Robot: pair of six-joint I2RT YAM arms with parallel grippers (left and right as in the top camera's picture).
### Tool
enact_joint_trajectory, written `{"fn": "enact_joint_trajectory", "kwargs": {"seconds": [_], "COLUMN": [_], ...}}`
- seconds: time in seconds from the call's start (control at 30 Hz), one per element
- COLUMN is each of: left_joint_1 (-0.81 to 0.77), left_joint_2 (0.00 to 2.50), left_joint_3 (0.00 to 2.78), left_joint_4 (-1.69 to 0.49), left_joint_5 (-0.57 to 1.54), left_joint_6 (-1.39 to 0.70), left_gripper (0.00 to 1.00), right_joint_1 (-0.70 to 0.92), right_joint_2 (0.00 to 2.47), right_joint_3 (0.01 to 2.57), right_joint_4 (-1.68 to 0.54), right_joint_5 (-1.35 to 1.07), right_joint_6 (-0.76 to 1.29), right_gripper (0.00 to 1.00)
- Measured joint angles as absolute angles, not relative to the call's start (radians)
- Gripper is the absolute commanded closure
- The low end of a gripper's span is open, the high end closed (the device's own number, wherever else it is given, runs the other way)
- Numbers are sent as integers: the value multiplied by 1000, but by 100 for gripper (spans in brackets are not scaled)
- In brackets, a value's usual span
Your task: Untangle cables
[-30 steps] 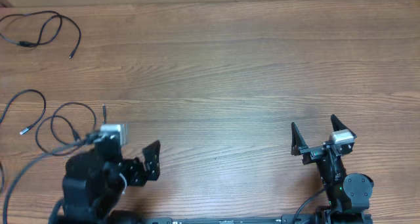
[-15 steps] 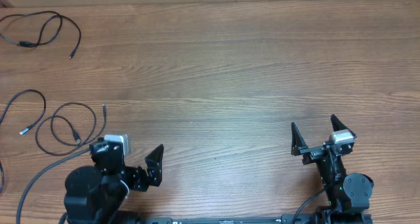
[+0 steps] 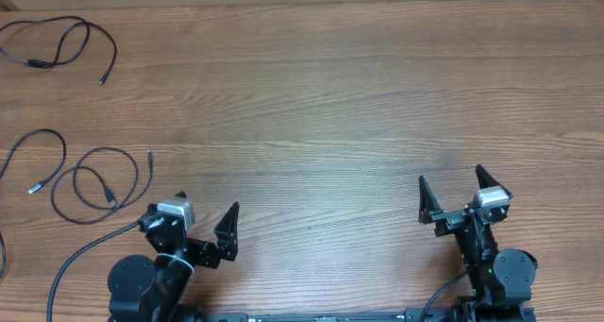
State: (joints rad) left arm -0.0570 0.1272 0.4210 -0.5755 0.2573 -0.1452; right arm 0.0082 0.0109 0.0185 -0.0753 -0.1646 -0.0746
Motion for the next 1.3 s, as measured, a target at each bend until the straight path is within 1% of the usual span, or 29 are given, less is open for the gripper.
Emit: {"fn": "enact_joint_trajectory", "kwargs": {"seconds": [0.27, 0.5, 0.7, 0.87, 1.07, 1.23, 1.3], "left_joint_1": [-57, -57, -57, -57, -57, -57, -57], "left_joint_2": [21, 16, 15, 15, 15, 13, 14], "left_joint_3": [302, 229, 117, 31, 12, 10, 9], "left_joint_4": [-418, -284, -47, 100, 99, -40, -60], "left_joint_5": [289, 296, 297, 296, 249, 200, 182], "left_joint_6": [-78, -70, -67, -68, -68, -69, -71], "left_gripper": [0, 0, 1, 0, 0, 0, 1], "right_joint_1": [8, 8, 8, 8, 8, 8, 8], "right_joint_2": [11, 11, 11, 11, 11, 11, 11], "right_joint_3": [19, 19, 19, 19, 19, 19, 19], "right_joint_4": [-75, -76, -75, -75, -75, -75, -75], "right_joint_5": [-165, -165, -165, -165, -165, -165, -165], "right_joint_6": [-75, -75, -75, -75, -75, -75, -75], "right_gripper": [0, 0, 0, 0, 0, 0, 0]}}
